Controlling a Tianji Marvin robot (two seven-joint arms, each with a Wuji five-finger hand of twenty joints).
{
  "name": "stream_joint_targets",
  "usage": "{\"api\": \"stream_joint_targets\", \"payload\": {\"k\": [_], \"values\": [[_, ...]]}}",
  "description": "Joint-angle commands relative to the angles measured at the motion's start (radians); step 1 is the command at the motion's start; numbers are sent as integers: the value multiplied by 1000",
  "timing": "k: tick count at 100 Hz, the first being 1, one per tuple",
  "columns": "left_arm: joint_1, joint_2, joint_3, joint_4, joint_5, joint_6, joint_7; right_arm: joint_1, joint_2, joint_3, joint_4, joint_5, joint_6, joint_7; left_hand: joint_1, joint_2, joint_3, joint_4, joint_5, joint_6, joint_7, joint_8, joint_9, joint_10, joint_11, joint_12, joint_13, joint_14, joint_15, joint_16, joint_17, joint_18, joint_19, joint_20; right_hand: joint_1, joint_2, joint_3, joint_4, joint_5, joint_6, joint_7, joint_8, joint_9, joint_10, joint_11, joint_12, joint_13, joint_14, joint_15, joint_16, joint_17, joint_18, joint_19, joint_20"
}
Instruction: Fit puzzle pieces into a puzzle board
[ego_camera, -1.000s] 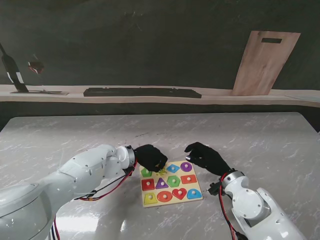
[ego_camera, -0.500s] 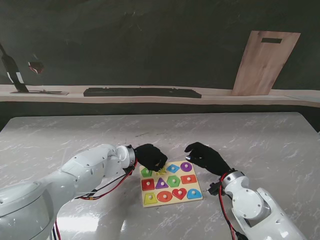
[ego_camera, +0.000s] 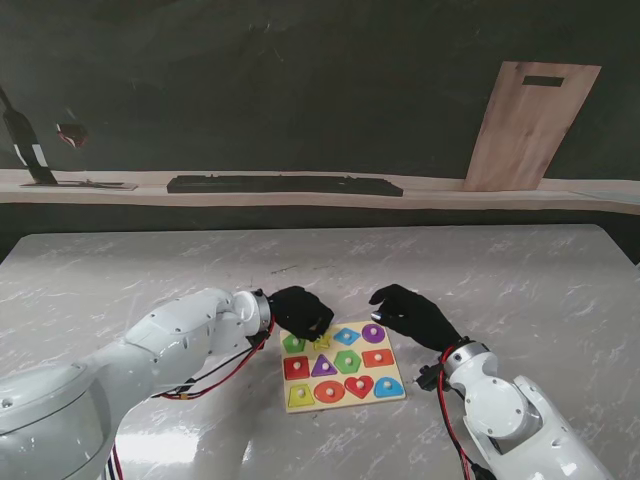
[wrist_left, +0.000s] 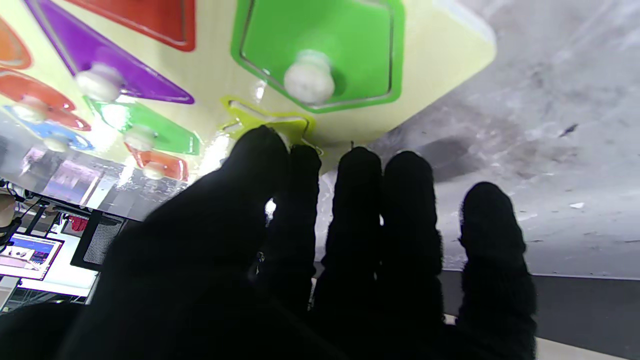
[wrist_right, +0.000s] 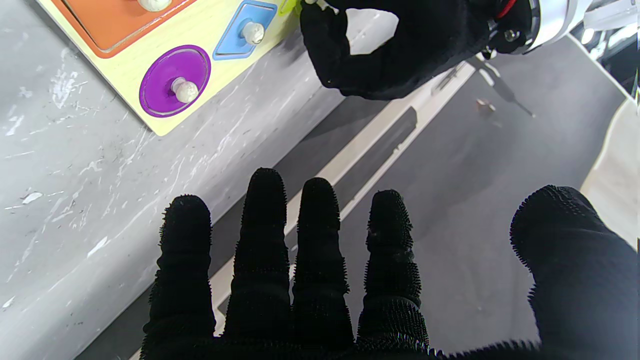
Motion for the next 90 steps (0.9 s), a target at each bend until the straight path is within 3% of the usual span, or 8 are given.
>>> {"api": "stream_joint_targets", "payload": {"k": [1, 28, 58, 74, 90], "values": [[-7, -8, 4, 6, -5, -1, 0, -7, -1, -2, -7, -5, 0, 0, 44, 49, 17, 4, -20, -16, 20, 6, -8, 11, 28, 4, -15, 3, 21, 21, -9, -57, 18, 26, 9, 13, -22, 36, 18, -6, -13, -13, 21, -19, 16, 8, 19, -2, 13, 6, -3, 8, 22, 11], [-9, -2, 8, -6, -3, 9, -15, -8, -1, 0, -8, -5, 0, -1, 23, -11, 40, 0, -26, 0, 48, 26, -5, 8, 28, 8, -12, 3, 21, 19, -6, -51, 20, 27, 8, 14, -23, 36, 17, -7, -13, -13, 21, -19, 17, 8, 18, -2, 13, 6, -3, 8, 22, 11], [-8, 26, 15, -52, 24, 31, -27, -10, -1, 0, -10, -4, 0, 1, -26, -67, -47, -30, -57, -15, 159, 161, -28, -7, 85, -2, -10, 1, 22, 20, -2, -43, 21, 30, 8, 13, -23, 36, 20, -6, -12, -13, 21, -21, 16, 8, 20, -3, 14, 6, -2, 8, 22, 11], [-9, 47, 22, -86, 52, 57, -30, -12, -1, 1, -12, -3, -4, 1, -72, -50, -126, -29, -63, -3, 146, 201, -47, -7, 108, -61, -18, 1, 17, 22, -7, -40, 17, 31, 8, 14, -23, 36, 19, -7, -12, -13, 23, -19, 16, 8, 19, -2, 13, 6, -3, 8, 22, 11], [-11, 46, 26, -83, 56, 56, -29, -13, -1, 2, -13, -3, -7, 0, -67, -24, -153, -17, -66, 14, 90, 201, -58, 0, 101, -74, -26, 4, 11, 18, -13, -41, 13, 29, 8, 14, -22, 36, 20, -7, -13, -13, 23, -20, 16, 8, 20, -2, 13, 6, -2, 8, 22, 11]]}}
